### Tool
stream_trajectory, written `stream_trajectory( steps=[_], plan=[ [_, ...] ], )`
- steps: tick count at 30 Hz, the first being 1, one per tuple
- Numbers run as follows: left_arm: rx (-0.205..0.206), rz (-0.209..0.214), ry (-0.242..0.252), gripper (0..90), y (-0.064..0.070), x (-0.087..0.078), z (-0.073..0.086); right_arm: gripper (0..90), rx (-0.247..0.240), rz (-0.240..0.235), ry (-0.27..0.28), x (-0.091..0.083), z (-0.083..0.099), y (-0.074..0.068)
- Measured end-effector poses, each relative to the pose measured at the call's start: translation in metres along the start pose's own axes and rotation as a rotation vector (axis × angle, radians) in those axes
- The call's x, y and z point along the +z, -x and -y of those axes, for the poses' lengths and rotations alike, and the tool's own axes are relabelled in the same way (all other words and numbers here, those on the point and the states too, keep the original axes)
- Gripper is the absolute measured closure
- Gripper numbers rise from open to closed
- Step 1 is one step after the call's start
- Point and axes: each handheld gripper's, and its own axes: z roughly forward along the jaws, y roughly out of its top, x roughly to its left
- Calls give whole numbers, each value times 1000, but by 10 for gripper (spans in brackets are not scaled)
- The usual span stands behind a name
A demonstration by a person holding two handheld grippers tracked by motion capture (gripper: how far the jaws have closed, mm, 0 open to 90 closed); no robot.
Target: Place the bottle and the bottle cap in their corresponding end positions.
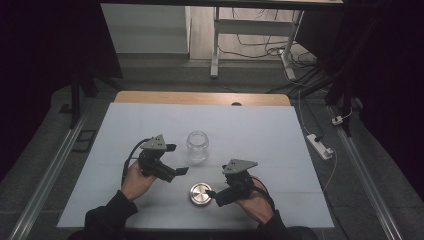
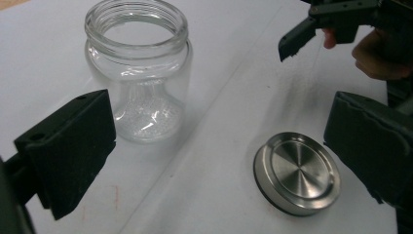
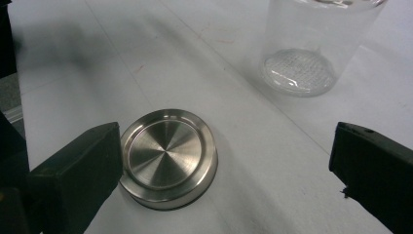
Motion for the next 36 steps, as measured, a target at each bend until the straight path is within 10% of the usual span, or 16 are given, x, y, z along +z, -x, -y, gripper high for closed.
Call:
stream_trajectory(
  steps=[36],
  plan=[
    [-92,-167,-10,0,33,-69,61,0,59,110,17,-47,19,12]
  ],
)
